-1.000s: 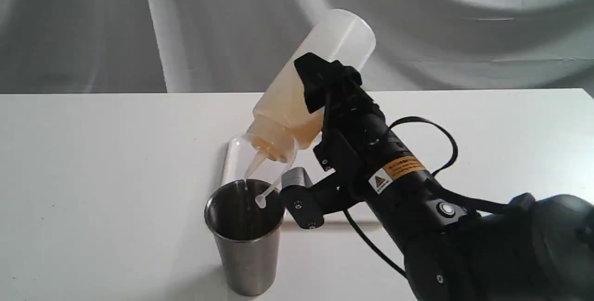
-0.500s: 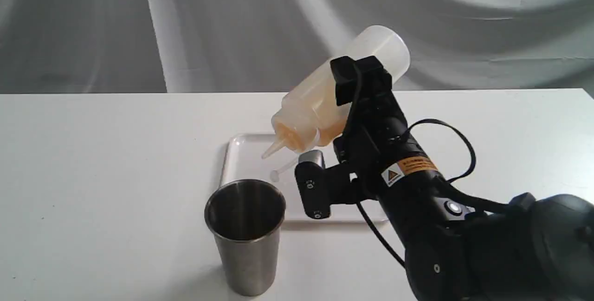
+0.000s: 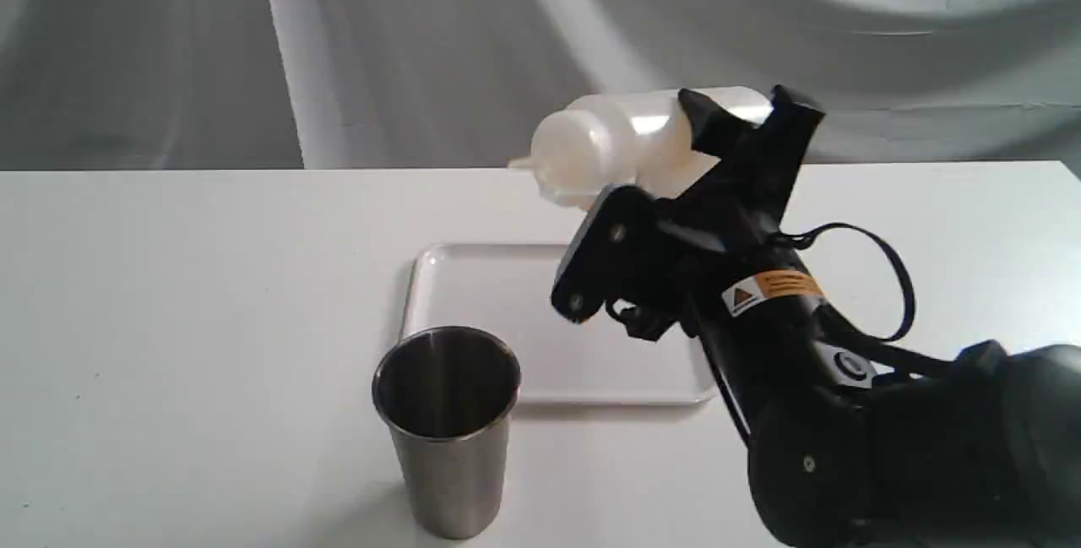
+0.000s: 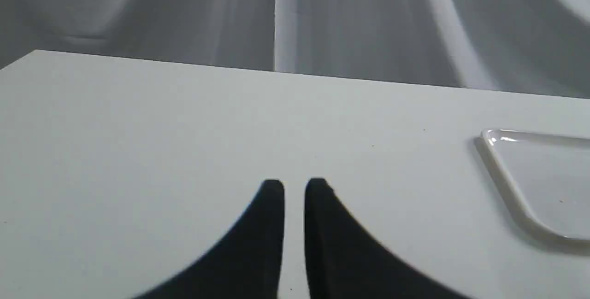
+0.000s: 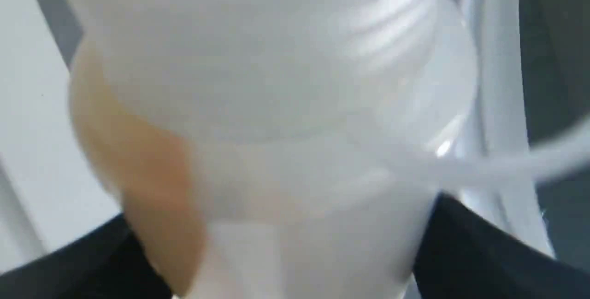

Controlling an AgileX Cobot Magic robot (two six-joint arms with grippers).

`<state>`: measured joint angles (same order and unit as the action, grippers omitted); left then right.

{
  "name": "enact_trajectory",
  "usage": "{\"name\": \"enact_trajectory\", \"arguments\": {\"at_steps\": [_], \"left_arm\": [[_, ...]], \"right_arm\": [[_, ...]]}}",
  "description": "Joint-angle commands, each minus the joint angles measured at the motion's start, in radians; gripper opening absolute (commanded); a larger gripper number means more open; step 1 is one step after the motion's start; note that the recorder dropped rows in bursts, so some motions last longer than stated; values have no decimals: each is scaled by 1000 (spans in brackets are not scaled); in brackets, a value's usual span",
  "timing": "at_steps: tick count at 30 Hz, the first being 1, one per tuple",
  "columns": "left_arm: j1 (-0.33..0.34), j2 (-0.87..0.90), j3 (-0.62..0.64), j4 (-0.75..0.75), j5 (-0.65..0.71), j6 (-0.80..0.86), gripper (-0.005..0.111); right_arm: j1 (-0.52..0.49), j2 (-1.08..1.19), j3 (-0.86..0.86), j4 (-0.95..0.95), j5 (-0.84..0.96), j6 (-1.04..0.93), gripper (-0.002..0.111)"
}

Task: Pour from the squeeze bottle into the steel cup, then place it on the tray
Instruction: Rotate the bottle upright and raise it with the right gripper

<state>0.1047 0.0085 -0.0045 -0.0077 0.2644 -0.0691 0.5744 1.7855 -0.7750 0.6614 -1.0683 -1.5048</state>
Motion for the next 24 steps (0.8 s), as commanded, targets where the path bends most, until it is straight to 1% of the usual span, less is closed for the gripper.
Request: {"name": "enact_trajectory", "arguments": {"at_steps": [1,5,9,15,18,24], "left_arm": [[-5,3,4,-4,1,-2,8],[-5,3,4,-4,1,-2,8],[-5,3,4,-4,1,-2,8],[-5,3,4,-4,1,-2,8],[-5,3,4,-4,1,-2,8],[-5,3,4,-4,1,-2,8]], "right_arm": [[-5,-81,-7,62,28,157,0],[-5,-155,-7,145,184,269,0],[-5,-201,-7,164,322,385,0],[-5,-221,-7,226,428,658,0],[-5,-221,-7,233,481,747,0],[-5,-221,-7,242,508,762,0]]}}
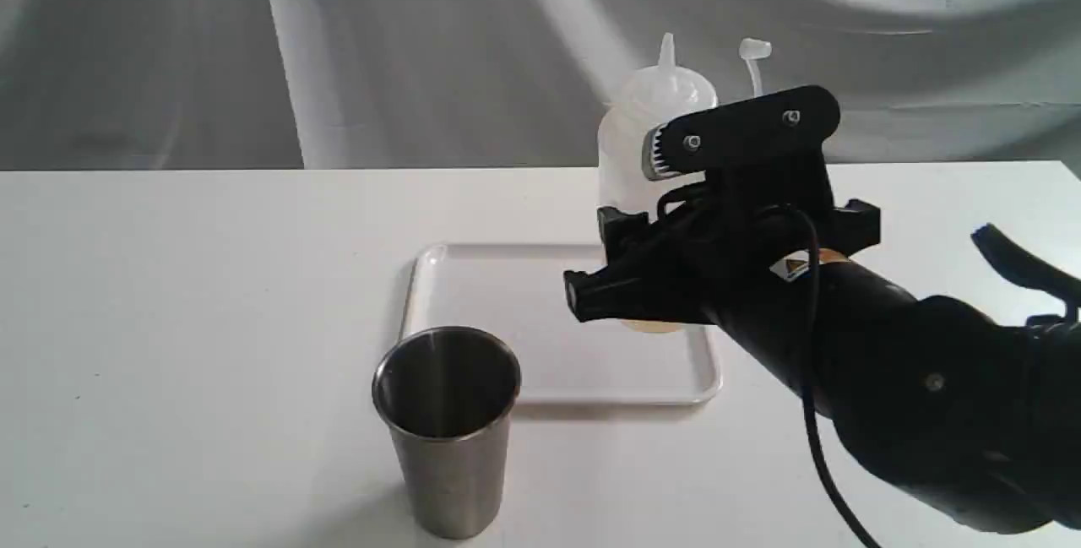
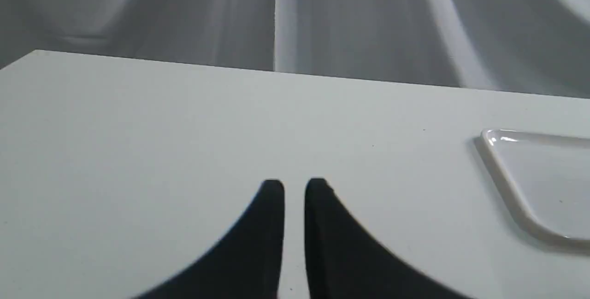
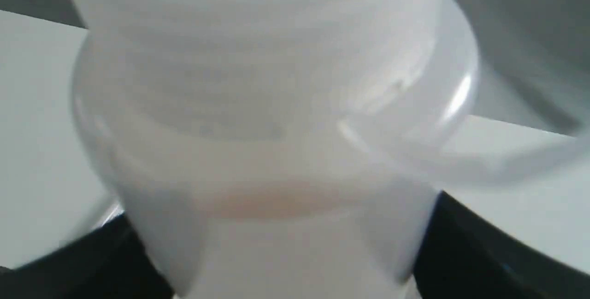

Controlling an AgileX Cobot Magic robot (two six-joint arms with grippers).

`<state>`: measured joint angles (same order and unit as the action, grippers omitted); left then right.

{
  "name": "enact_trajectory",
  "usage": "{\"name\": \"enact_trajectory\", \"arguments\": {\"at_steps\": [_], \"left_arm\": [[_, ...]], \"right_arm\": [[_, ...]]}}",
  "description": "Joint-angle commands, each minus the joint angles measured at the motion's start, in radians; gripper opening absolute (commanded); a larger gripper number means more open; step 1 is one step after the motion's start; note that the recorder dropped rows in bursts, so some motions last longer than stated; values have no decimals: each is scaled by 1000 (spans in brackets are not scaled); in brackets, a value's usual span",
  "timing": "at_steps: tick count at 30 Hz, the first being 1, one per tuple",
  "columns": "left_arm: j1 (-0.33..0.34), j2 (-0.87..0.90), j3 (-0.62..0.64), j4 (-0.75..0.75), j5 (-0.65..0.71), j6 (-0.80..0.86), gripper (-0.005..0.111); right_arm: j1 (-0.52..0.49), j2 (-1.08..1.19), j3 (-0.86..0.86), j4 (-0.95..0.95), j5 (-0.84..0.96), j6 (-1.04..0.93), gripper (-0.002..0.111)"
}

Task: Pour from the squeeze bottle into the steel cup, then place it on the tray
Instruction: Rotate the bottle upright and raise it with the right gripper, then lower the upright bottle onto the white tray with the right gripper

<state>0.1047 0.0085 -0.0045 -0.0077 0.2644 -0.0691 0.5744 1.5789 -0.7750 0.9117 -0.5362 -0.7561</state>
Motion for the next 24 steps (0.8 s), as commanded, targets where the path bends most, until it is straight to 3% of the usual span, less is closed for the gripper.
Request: {"name": "enact_trajectory", "arguments": {"at_steps": [1,9,18,24], "left_arm": [[-5,3,4,-4,1,-2,8],[-5,3,4,-4,1,-2,8],[-5,3,4,-4,1,-2,8],[-5,3,4,-4,1,-2,8]], "right_arm": [[-5,-15,-7,-8,-24,14,0],[-30,-15,-38,-42,12,-10,0],[-197,74,-325,-114,311,-33,0],[-206,215,-438,-199,357,-33,0]]}}
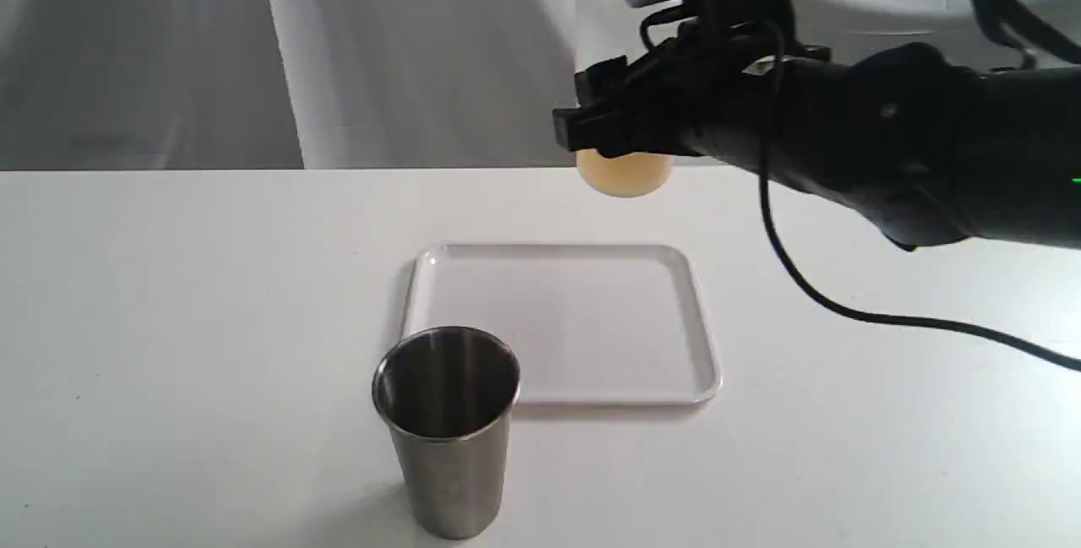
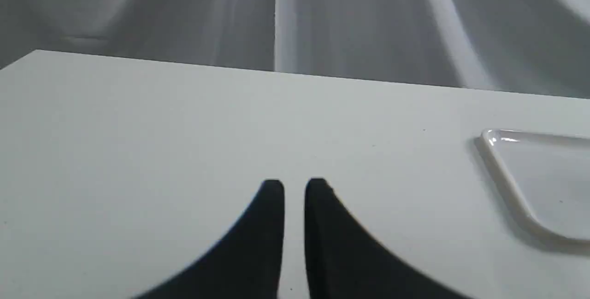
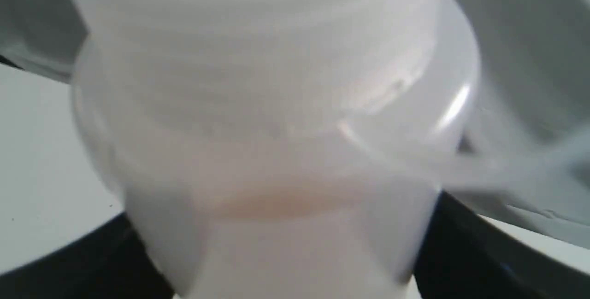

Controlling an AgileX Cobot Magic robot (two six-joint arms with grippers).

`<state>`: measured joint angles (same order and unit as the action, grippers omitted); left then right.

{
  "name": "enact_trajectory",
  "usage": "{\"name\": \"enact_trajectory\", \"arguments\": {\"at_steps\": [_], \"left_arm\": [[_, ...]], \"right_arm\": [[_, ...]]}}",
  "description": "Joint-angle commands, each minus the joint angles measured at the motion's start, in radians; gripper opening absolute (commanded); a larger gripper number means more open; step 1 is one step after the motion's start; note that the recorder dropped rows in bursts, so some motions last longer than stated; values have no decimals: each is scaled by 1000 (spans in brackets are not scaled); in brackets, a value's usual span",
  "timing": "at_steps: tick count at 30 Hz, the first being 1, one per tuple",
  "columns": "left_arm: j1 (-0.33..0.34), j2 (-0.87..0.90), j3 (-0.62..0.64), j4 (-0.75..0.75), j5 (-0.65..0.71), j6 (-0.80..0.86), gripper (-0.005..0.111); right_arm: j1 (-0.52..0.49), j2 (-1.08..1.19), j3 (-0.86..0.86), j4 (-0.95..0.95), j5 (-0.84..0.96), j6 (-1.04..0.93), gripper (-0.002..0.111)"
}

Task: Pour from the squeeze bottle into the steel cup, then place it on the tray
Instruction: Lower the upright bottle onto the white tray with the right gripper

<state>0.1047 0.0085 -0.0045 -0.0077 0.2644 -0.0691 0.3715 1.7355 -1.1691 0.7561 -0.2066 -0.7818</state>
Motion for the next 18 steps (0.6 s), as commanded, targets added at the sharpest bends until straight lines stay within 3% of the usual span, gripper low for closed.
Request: {"name": "enact_trajectory", "arguments": {"at_steps": [1,12,18], "left_arm": [[-5,3,4,-4,1,-2,8],[-5,3,4,-4,1,-2,8],[-5,3,4,-4,1,-2,8]], "right_arm": [[-3,87,-56,-43,33,-7,0],[-1,262,-84,-39,-22,11,0],[-1,285,-84,-39,-51,121,0]]}}
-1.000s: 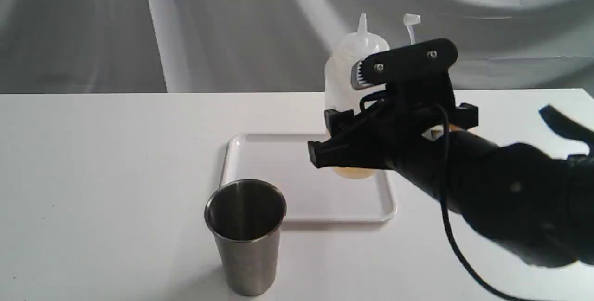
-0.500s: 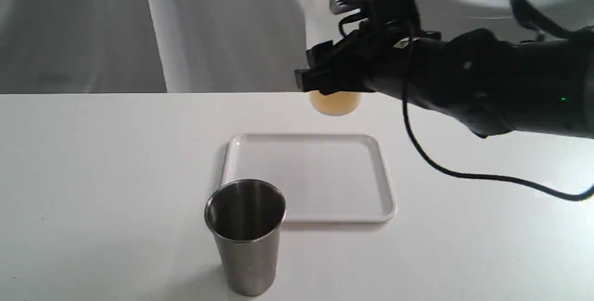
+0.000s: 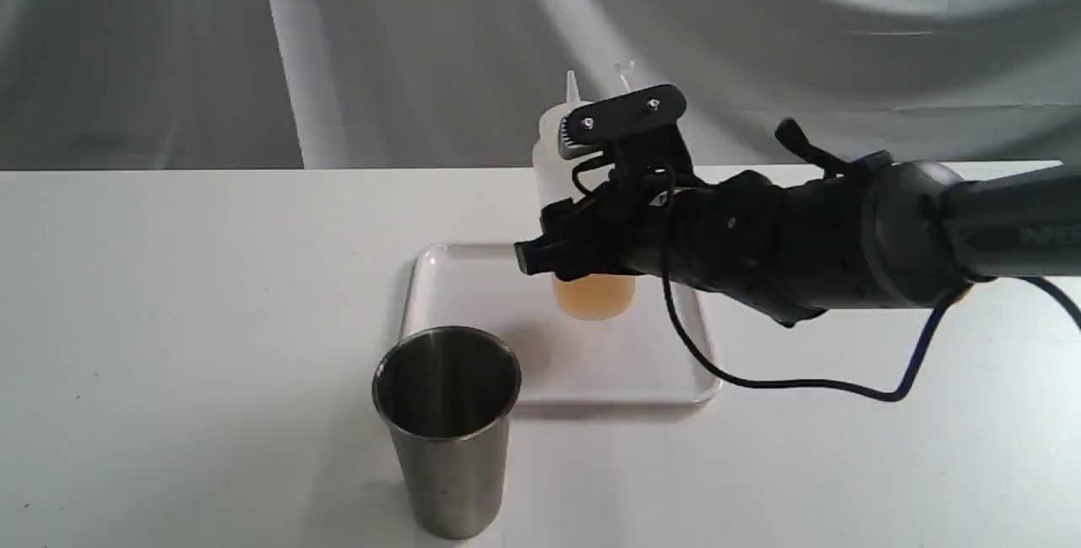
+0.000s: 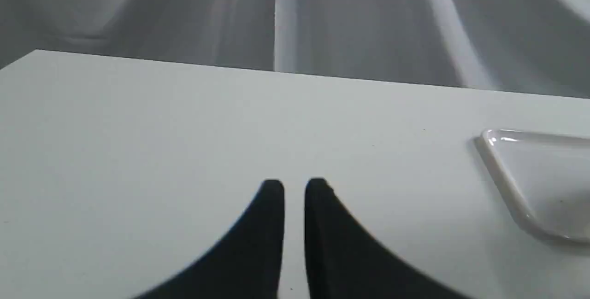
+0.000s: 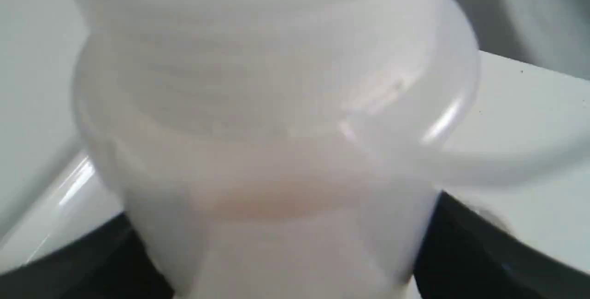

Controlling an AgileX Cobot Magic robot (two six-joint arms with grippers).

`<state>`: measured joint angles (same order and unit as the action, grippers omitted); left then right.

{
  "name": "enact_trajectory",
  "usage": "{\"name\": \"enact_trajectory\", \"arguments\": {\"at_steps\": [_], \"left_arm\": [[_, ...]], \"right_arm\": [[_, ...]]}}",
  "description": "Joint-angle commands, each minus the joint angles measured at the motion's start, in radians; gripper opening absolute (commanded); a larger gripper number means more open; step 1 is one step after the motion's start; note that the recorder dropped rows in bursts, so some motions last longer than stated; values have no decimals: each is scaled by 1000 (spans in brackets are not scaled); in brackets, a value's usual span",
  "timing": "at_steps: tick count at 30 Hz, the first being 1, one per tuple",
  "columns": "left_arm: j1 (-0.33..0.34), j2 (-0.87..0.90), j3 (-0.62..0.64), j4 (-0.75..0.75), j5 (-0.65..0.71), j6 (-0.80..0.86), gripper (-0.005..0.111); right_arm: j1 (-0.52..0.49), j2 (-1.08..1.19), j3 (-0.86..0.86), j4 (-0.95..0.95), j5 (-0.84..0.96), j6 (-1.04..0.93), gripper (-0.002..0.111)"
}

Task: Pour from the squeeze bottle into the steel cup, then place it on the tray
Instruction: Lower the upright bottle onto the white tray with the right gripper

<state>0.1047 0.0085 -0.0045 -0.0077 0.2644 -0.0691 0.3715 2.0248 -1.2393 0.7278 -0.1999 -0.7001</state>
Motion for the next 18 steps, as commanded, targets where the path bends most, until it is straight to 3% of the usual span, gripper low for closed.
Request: {"name": "enact_trajectory", "arguments": {"at_steps": [1,18], "left_arm": [[-5,3,4,-4,1,-2,8],[-5,3,4,-4,1,-2,8]], "right_arm": [[-1,-2,-14,-10,-60,42,0],[0,35,-14,-44,-63,51,0]]}}
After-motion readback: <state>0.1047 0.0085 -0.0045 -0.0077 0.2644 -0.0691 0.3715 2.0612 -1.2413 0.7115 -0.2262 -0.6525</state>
